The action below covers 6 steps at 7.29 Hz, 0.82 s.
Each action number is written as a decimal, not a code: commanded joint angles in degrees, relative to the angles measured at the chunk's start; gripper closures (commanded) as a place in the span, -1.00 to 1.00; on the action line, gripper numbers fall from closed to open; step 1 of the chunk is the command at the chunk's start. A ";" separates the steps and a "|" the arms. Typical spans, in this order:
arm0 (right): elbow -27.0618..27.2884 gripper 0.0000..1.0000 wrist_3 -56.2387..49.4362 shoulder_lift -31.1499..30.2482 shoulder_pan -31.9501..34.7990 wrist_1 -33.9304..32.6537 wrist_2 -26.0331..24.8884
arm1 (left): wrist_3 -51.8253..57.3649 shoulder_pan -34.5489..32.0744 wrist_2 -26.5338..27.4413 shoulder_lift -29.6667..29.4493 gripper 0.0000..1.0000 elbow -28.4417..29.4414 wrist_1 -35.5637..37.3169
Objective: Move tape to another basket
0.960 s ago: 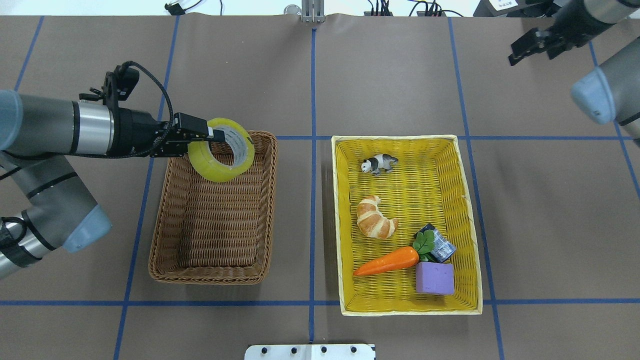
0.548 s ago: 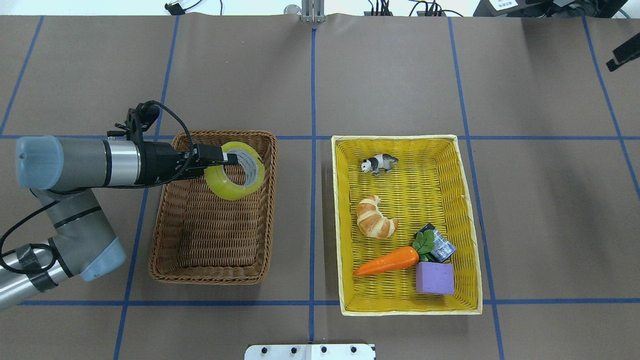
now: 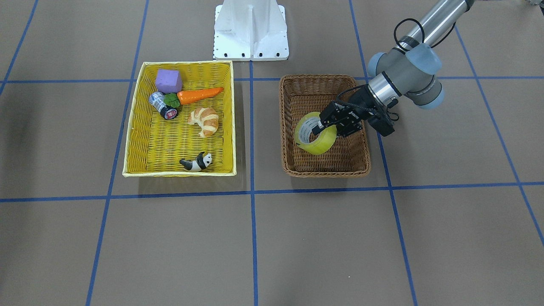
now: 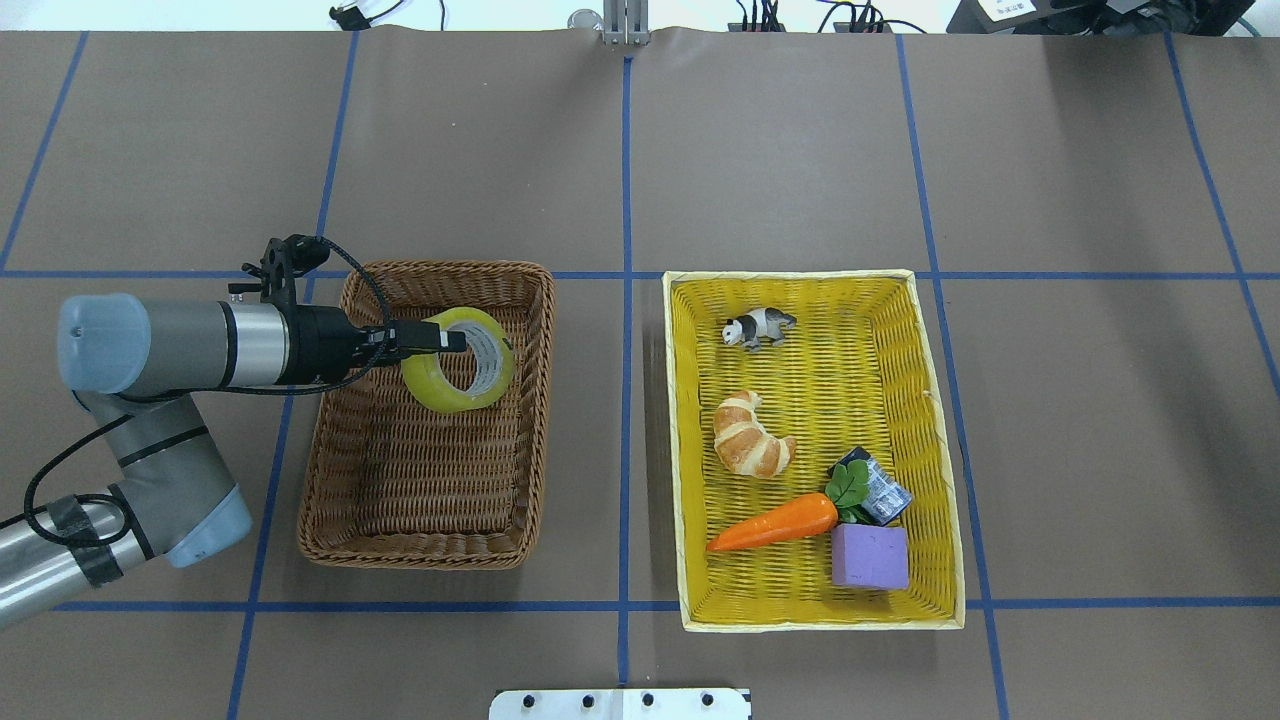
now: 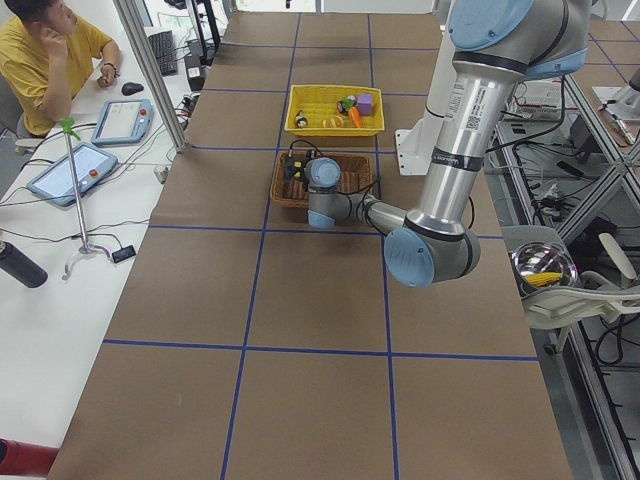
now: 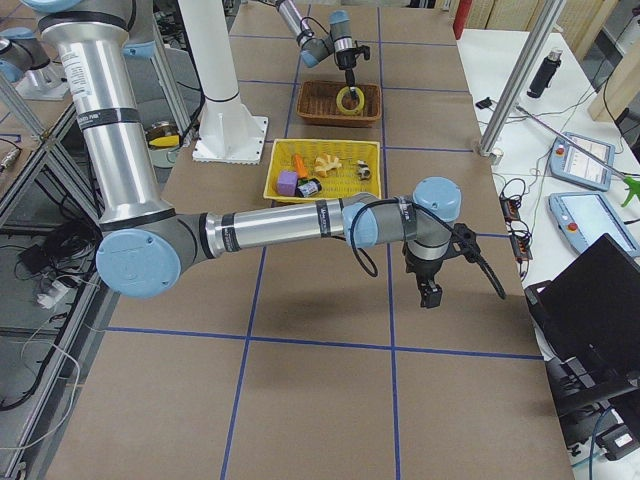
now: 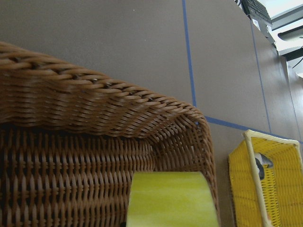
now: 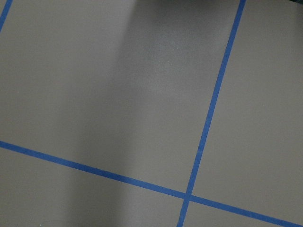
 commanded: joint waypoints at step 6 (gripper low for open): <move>0.00 -1.00 0.20 -4.09 2.00 0.51 -0.15 | 23.14 -27.53 -12.31 2.30 -0.98 -1.73 11.89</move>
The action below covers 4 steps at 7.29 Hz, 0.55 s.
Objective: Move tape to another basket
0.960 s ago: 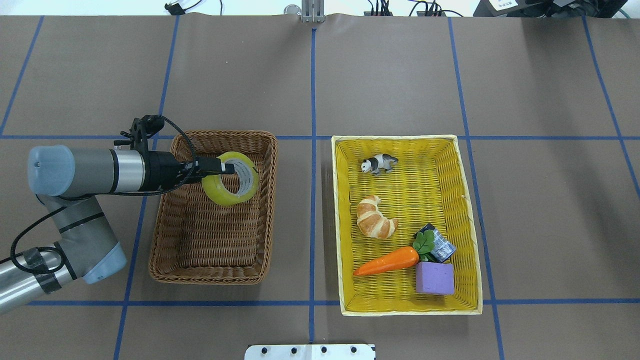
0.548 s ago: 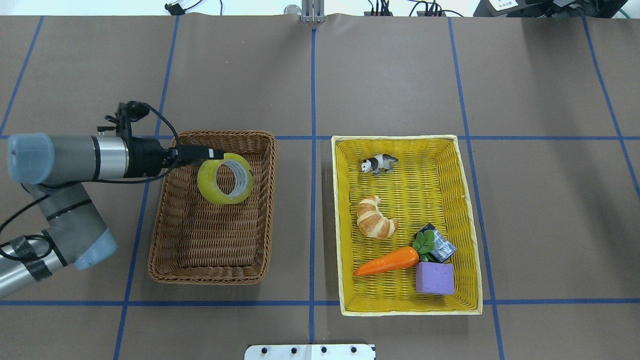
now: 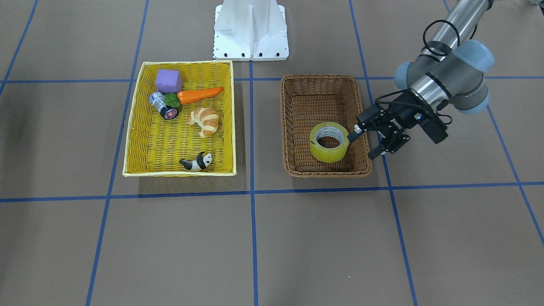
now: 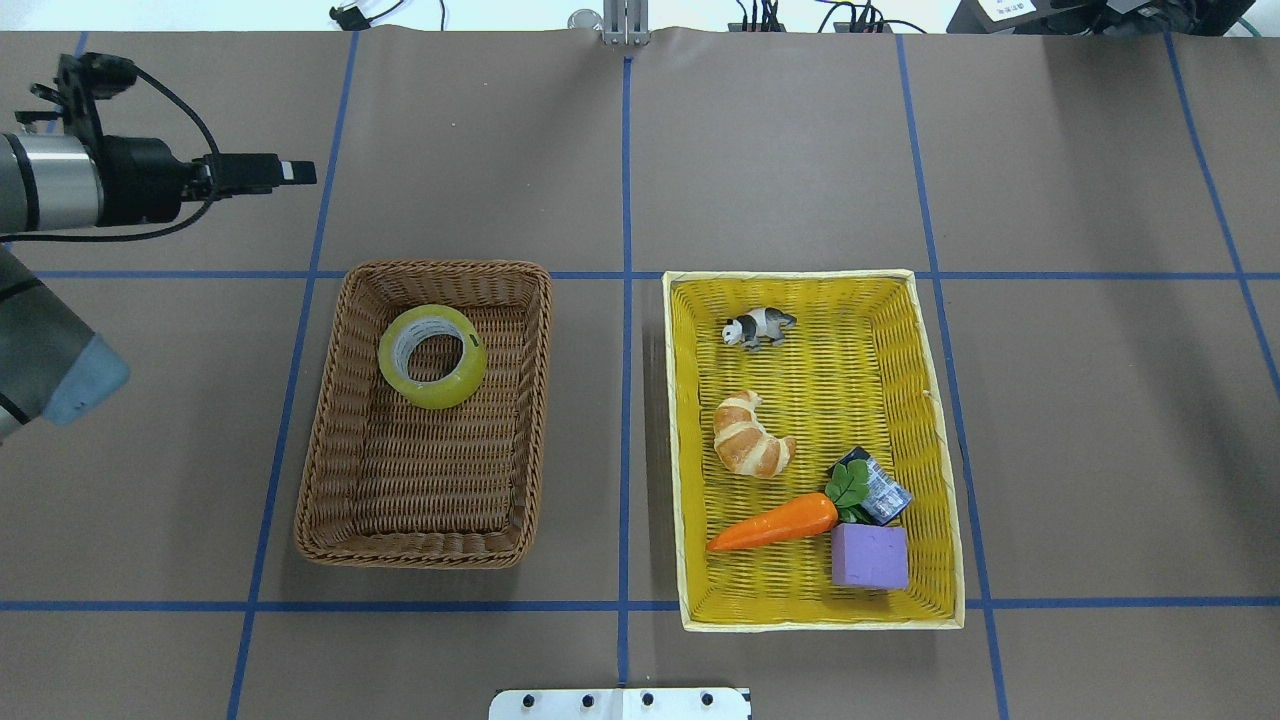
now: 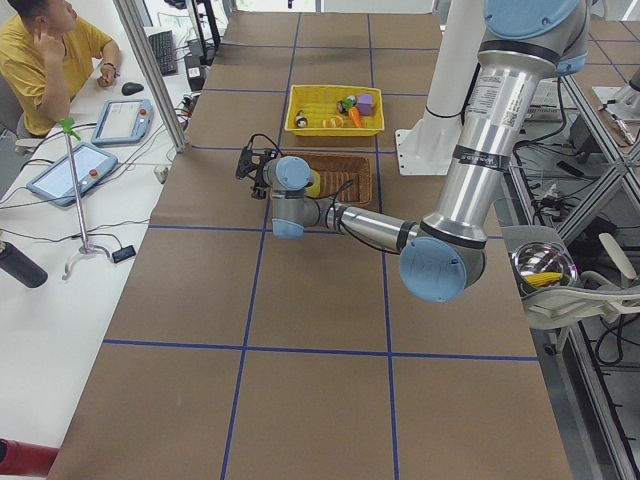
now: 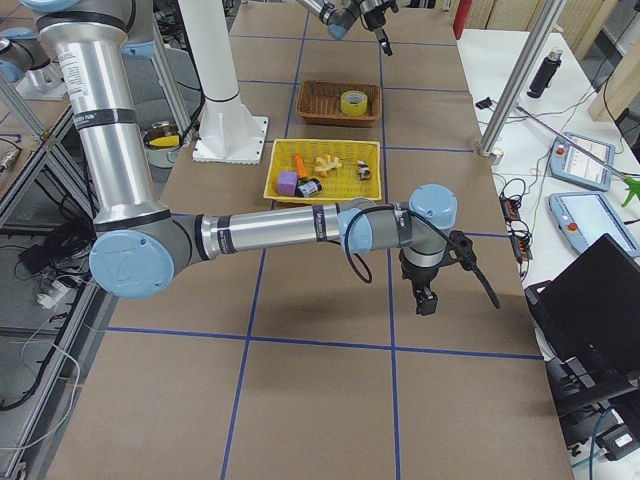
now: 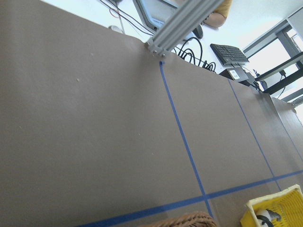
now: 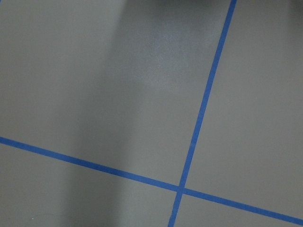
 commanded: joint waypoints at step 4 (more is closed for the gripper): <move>0.46 -1.00 -0.26 -6.24 2.95 0.47 -0.10 | 64.55 -24.51 -10.37 2.32 -0.99 0.21 51.23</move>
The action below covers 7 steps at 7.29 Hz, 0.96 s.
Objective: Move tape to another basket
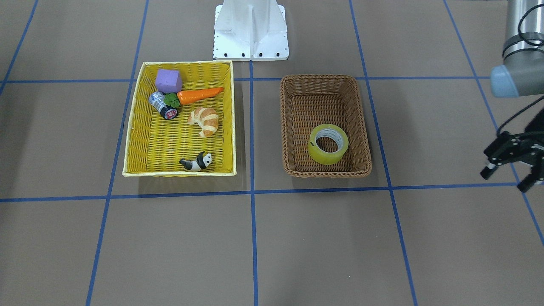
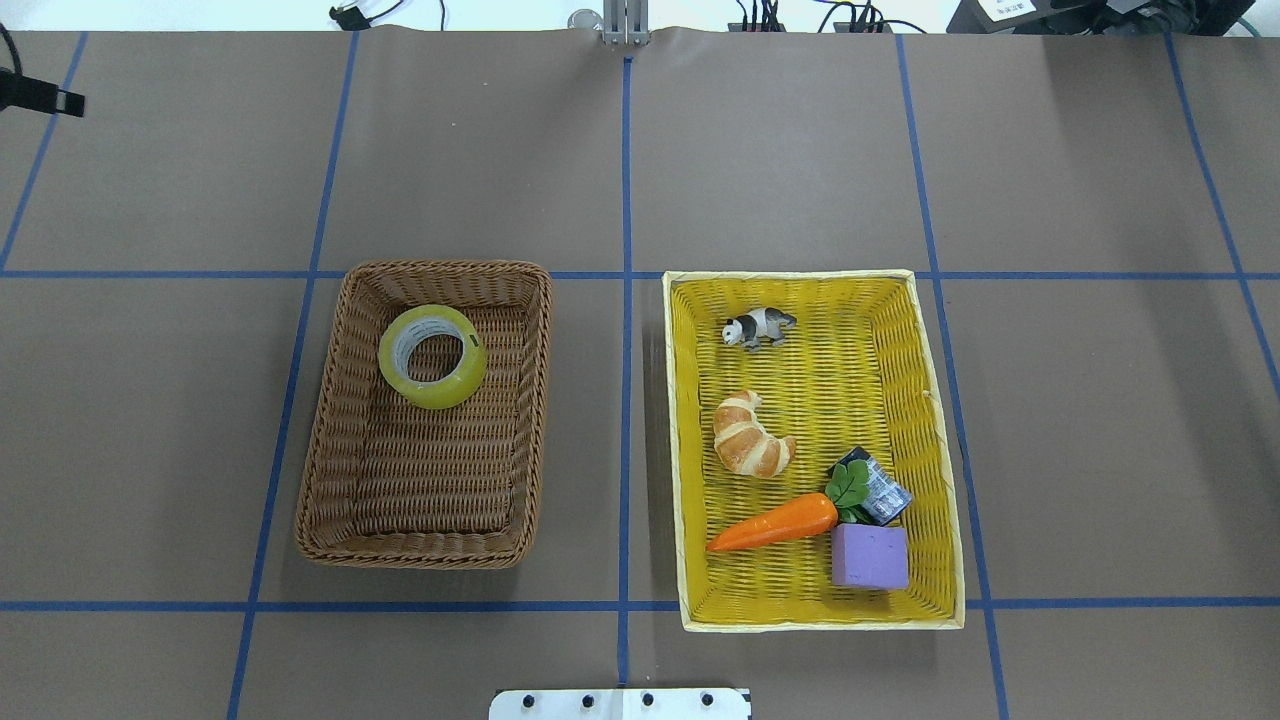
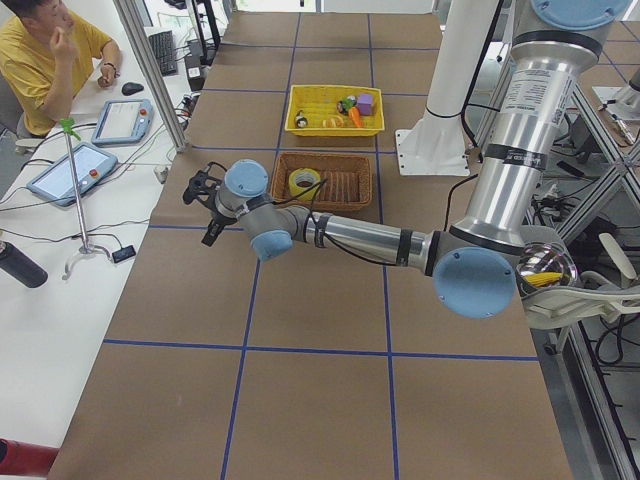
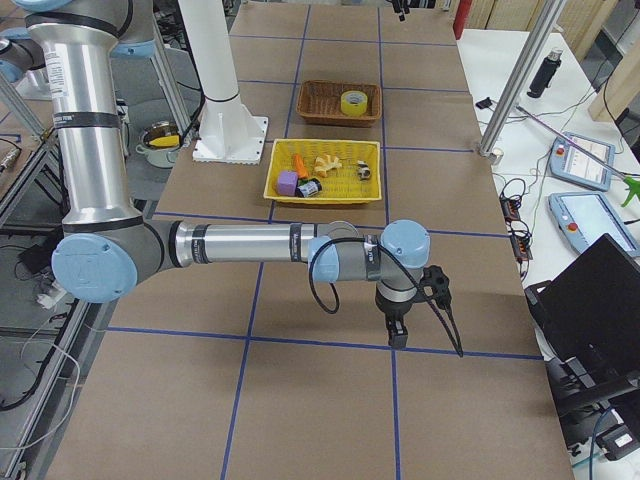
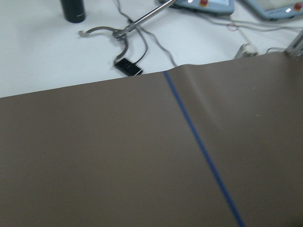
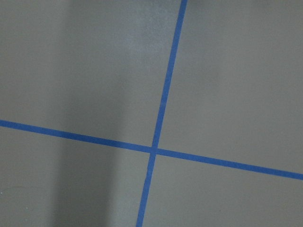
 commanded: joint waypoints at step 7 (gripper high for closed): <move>-0.25 -1.00 0.02 -0.96 0.03 0.02 -0.03 | 29.41 -13.75 -4.03 8.47 -0.99 -3.16 41.00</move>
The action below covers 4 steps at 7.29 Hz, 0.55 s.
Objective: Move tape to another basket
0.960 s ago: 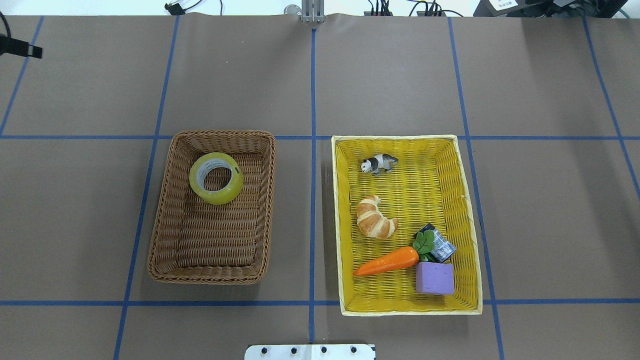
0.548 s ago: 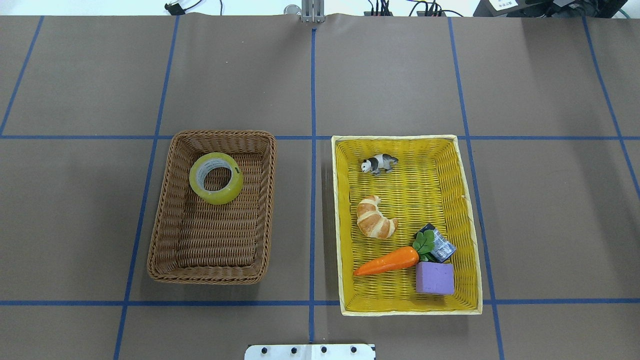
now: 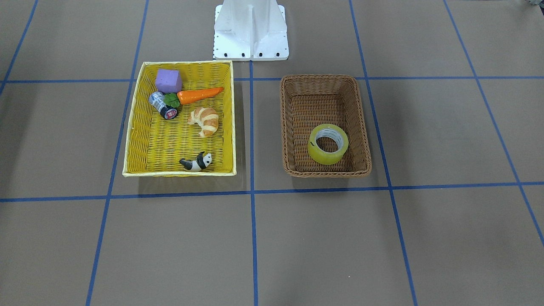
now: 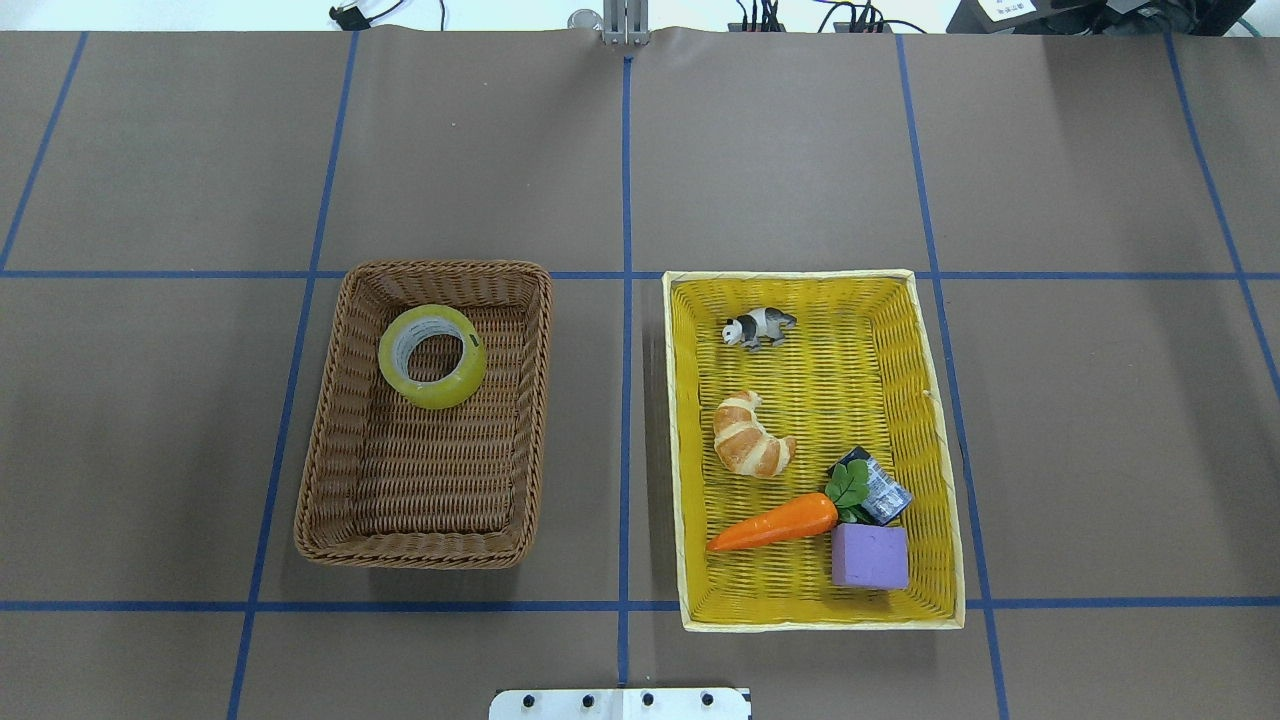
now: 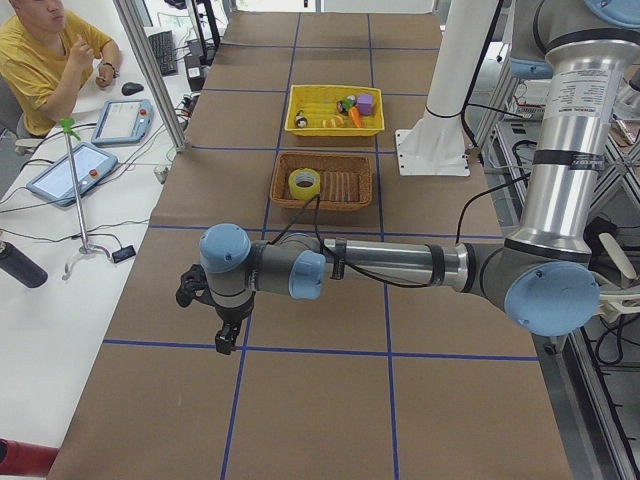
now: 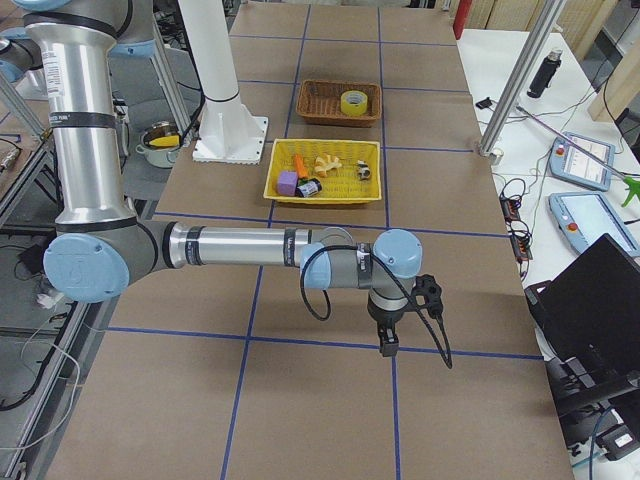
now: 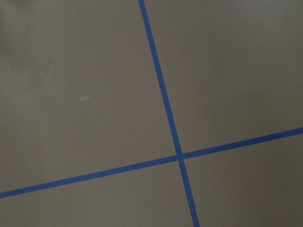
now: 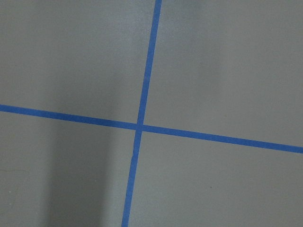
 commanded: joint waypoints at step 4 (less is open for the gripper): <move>0.05 -1.00 0.16 -0.10 -0.08 0.00 0.00 | -0.17 0.15 -0.42 2.28 -0.99 -1.70 2.28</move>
